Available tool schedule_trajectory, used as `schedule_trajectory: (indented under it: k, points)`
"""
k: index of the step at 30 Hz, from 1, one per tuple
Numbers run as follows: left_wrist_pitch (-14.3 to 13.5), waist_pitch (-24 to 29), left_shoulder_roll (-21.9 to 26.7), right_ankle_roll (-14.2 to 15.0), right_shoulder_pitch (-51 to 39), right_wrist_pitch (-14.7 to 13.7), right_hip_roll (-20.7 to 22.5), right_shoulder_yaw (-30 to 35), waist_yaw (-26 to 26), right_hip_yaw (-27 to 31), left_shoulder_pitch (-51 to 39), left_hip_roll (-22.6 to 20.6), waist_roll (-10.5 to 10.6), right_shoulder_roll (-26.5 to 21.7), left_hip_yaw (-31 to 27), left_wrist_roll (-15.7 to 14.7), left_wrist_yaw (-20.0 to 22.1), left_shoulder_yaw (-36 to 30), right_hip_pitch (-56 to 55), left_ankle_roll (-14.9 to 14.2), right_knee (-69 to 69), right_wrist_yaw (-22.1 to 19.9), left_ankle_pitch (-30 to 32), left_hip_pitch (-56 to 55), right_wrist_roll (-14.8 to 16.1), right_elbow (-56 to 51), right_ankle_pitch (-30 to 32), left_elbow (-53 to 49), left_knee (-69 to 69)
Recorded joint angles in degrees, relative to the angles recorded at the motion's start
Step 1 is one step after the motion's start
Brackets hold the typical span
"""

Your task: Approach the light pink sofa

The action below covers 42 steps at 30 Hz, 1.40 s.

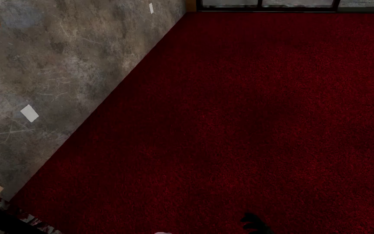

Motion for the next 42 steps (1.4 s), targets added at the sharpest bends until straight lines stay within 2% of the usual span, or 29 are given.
schedule_trajectory:
  k: [1, 2, 3, 4, 5, 7, 9, 10, 11, 12, 14, 15, 16, 18, 20, 21, 23, 24, 25, 27, 28, 30, 31, 32, 34, 36, 38, 40, 42]
  points:
    - [0.0, 0.3, 0.2, 0.0, -0.9, 0.0, -0.9, -0.8, 0.1, 0.0, 1.0, 0.1, 0.4, -0.1, 0.0, 0.0, 0.0, -1.3, 2.4, 0.0, -0.3, 0.0, -1.0, 0.5, 0.0, -1.8, -1.0, -0.9, -4.2]
    - [0.0, 0.6, 0.4, 0.0, -1.2, 0.0, -1.8, -1.4, -0.4, 0.0, 1.6, -0.3, 0.9, -0.2, 0.0, 0.0, 0.0, -2.3, 5.4, 0.0, -1.1, 0.0, -16.9, 0.5, 0.0, -3.6, -1.9, -1.7, -9.5]
    - [0.0, 0.6, 0.5, 0.0, -0.8, 0.0, -2.6, -1.9, -1.2, 0.0, 1.7, -0.9, 1.2, 0.0, 0.0, 0.0, 0.0, -2.7, 8.3, 0.0, -1.9, 0.0, -20.7, -0.2, 0.0, -5.1, -2.4, -2.0, -10.6]
    - [0.0, 0.0, 0.6, 0.0, 0.5, 0.0, -3.2, -2.6, -1.8, 0.0, 1.2, -1.6, 1.2, 0.4, 0.0, 0.0, 0.0, -2.4, 10.5, 0.0, -2.5, 0.0, -7.9, -1.6, 0.0, -6.1, -2.2, -1.7, -4.8]
    - [0.0, -1.2, 0.8, 0.0, 2.5, 0.0, -3.9, -3.1, -2.0, 0.0, 0.4, -2.5, 0.7, 1.2, 0.0, 0.0, 0.0, -1.5, 11.9, 0.0, -2.5, 0.0, -0.3, -3.1, 0.0, -6.3, -1.3, -1.0, -2.7]
    - [0.0, -3.4, 1.9, 0.0, 6.7, 0.0, -6.4, -1.4, -1.2, 0.0, -2.6, -4.5, -3.2, 4.4, 0.0, 0.0, 0.0, 0.9, 12.5, 0.0, 0.4, 0.0, 6.1, -4.5, 0.0, -1.2, 4.4, 2.3, 1.9]
    - [0.0, -2.9, 3.4, 0.0, 8.5, 0.0, -8.8, 8.2, -0.3, 0.0, -7.0, -5.4, -7.9, 7.2, 0.0, 0.0, 0.0, 3.2, 9.4, 0.0, 9.8, 0.0, 2.6, -0.5, 0.0, 10.2, 16.3, 5.1, 5.2]
    - [0.0, -2.1, 3.8, 0.0, 8.5, 0.0, -9.7, 16.0, -0.4, 0.0, -9.4, -5.8, -9.1, 7.2, 0.0, 0.0, 0.0, 5.5, 4.6, 0.0, 17.3, 0.0, 0.1, 2.2, 0.0, 13.9, 24.1, 4.6, 5.4]
    - [0.0, -0.7, 4.3, 0.0, 8.0, 0.0, -10.9, 20.9, -1.6, 0.0, -12.0, -7.4, -9.9, 6.8, 0.0, 0.0, 0.0, 5.4, -1.9, 0.0, 26.4, 0.0, -2.6, 4.7, 0.0, 16.1, 31.1, 3.3, 4.6]
    - [0.0, 0.2, 4.8, 0.0, 8.5, 0.0, -11.2, 23.3, -3.6, 0.0, -14.0, -8.3, -9.9, 5.9, 0.0, 0.0, 0.0, 5.4, -8.7, 0.0, 36.0, 0.0, -5.6, 6.8, 0.0, 16.4, 33.4, 0.9, 4.4]
    - [0.0, 2.1, 6.2, 0.0, 10.8, 0.0, -10.0, 19.7, -8.6, 0.0, -17.0, -8.4, -9.0, 4.6, 0.0, 0.0, 0.0, 6.2, -20.0, 0.0, 51.4, 0.0, -11.8, 12.6, 0.0, 16.7, 22.0, -4.6, 4.0]
    - [0.0, 2.9, 6.7, 0.0, 12.7, 0.0, -8.9, 17.9, -11.0, 0.0, -17.9, -7.3, -8.2, 3.8, 0.0, 0.0, 0.0, 8.6, -24.2, 0.0, 53.9, 0.0, -14.5, 16.4, 0.0, 15.9, 16.4, -7.7, 3.7]
    - [0.0, 3.5, 7.3, 0.0, 14.0, 0.0, -8.4, 14.4, -13.7, 0.0, -19.1, -6.8, -7.9, 3.3, 0.0, 0.0, 0.0, 10.6, -28.2, 0.0, 52.5, 0.0, -17.0, 19.9, 0.0, 15.2, 13.9, -10.2, 2.8]
    - [0.0, 3.2, 7.9, 0.0, 16.0, 0.0, -8.5, 8.4, -19.4, 0.0, -21.3, -5.2, -6.9, 2.7, 0.0, 0.0, 0.0, 16.3, -34.5, 0.0, 38.2, 0.0, -21.6, 25.2, 0.0, 12.6, 16.7, -14.8, 1.3]
    - [0.0, 2.5, 7.6, 0.0, 17.1, 0.0, -9.2, 5.6, -24.2, 0.0, -23.4, -3.5, -5.6, 2.2, 0.0, 0.0, 0.0, 21.6, -36.1, 0.0, 16.0, 0.0, -26.1, 30.1, 0.0, 10.9, 21.1, -18.9, -0.3]
    - [0.0, 2.3, 7.4, 0.0, 17.4, 0.0, -10.0, 5.0, -26.1, 0.0, -24.5, -3.1, -5.3, 2.2, 0.0, 0.0, 0.0, 22.8, -35.2, 0.0, 6.2, 0.0, -28.6, 32.7, 0.0, 11.1, 20.0, -20.8, -1.0]
    - [0.0, 1.3, 6.8, 0.0, 17.7, 0.0, -11.9, 4.4, -28.8, 0.0, -26.5, -2.3, -5.2, 3.3, 0.0, 0.0, 0.0, 22.9, -33.4, 0.0, -0.7, 0.0, -33.4, 37.3, 0.0, 13.8, 8.2, -24.4, -1.3]
    - [0.0, 0.4, 6.4, 0.0, 17.7, 0.0, -12.6, 4.9, -29.6, 0.0, -27.0, -1.6, -4.9, 4.1, 0.0, 0.0, 0.0, 22.4, -33.5, 0.0, 0.3, 0.0, -34.1, 38.8, 0.0, 15.8, 5.7, -26.0, -0.8]
    - [0.0, -1.0, 5.9, 0.0, 17.7, 0.0, -12.7, 5.8, -30.0, 0.0, -26.7, -0.7, -4.3, 4.9, 0.0, 0.0, 0.0, 21.8, -34.6, 0.0, 1.5, 0.0, -32.5, 39.4, 0.0, 17.9, 8.1, -27.6, 0.3]
    - [0.0, -4.5, 4.1, 0.0, 17.6, 0.0, -11.0, 8.4, -28.6, 0.0, -22.9, 1.2, -1.2, 5.8, 0.0, 0.0, 0.0, 20.6, -37.9, 0.0, 4.9, 0.0, -22.4, 39.1, 0.0, 22.0, 22.8, -29.3, 3.8]
    - [0.0, -5.4, 2.7, 0.0, 17.2, 0.0, -8.9, 10.4, -26.6, 0.0, -19.7, 2.1, 0.7, 5.5, 0.0, 0.0, 0.0, 20.0, -38.1, 0.0, 7.0, 0.0, -13.7, 39.1, 0.0, 23.5, 27.0, -28.1, 7.1]
    - [0.0, -5.6, 0.7, 0.0, 15.6, 0.0, -3.8, 11.4, -23.4, 0.0, -14.0, 3.8, 3.9, 3.8, 0.0, 0.0, 0.0, 15.9, -33.2, 0.0, 7.6, 0.0, 6.5, 34.6, 0.0, 23.2, 24.5, -21.7, 19.4]
    - [0.0, -5.4, 0.4, 0.0, 14.8, 0.0, -1.6, 9.8, -22.5, 0.0, -12.6, 4.9, 5.1, 3.0, 0.0, 0.0, 0.0, 11.0, -29.5, 0.0, 6.2, 0.0, 12.1, 29.1, 0.0, 21.4, 20.8, -17.6, 27.4]
    - [0.0, -5.3, 0.4, 0.0, 13.9, 0.0, 0.2, 7.2, -21.3, 0.0, -11.8, 5.4, 5.8, 2.5, 0.0, 0.0, 0.0, 5.3, -26.1, 0.0, 4.8, 0.0, 11.7, 22.9, 0.0, 19.1, 17.3, -13.5, 35.6]
    - [0.0, -4.5, 0.1, 0.0, 11.4, 0.0, 3.0, 1.9, -16.1, 0.0, -9.8, 4.5, 5.8, 1.6, 0.0, 0.0, 0.0, -3.2, -20.3, 0.0, 2.5, 0.0, 0.7, 11.8, 0.0, 13.4, 12.6, -6.4, 48.4]
    - [0.0, -3.2, -0.3, 0.0, 8.8, 0.0, 4.2, -2.3, -9.8, 0.0, -6.3, 3.0, 4.8, 0.9, 0.0, 0.0, 0.0, -4.9, -13.3, 0.0, -0.3, 0.0, -8.5, 4.2, 0.0, 6.3, 8.6, -0.7, 48.6]
    - [0.0, -2.1, 0.2, 0.0, 6.4, 0.0, 3.1, -4.7, -3.7, 0.0, -1.8, 1.3, 3.0, 1.0, 0.0, 0.0, 0.0, -3.8, -7.4, 0.0, -2.0, 0.0, -10.1, 0.4, 0.0, -0.4, 5.6, 1.1, 35.7]
    - [0.0, -1.4, 1.1, 0.0, 4.2, 0.0, 1.2, -4.3, 0.8, 0.0, 2.1, 0.1, 1.5, 1.0, 0.0, 0.0, 0.0, -2.6, -2.5, 0.0, -2.8, 0.0, -6.4, 0.1, 0.0, -5.4, 3.6, -0.3, 17.6]
    - [0.0, -2.0, 1.5, 0.0, 3.2, 0.0, -0.6, -2.7, 2.3, 0.0, 4.0, -0.2, 1.4, 0.8, 0.0, 0.0, 0.0, -2.4, 1.7, 0.0, -3.7, 0.0, -1.6, 0.0, 0.0, -9.4, 1.3, -2.1, 1.8]
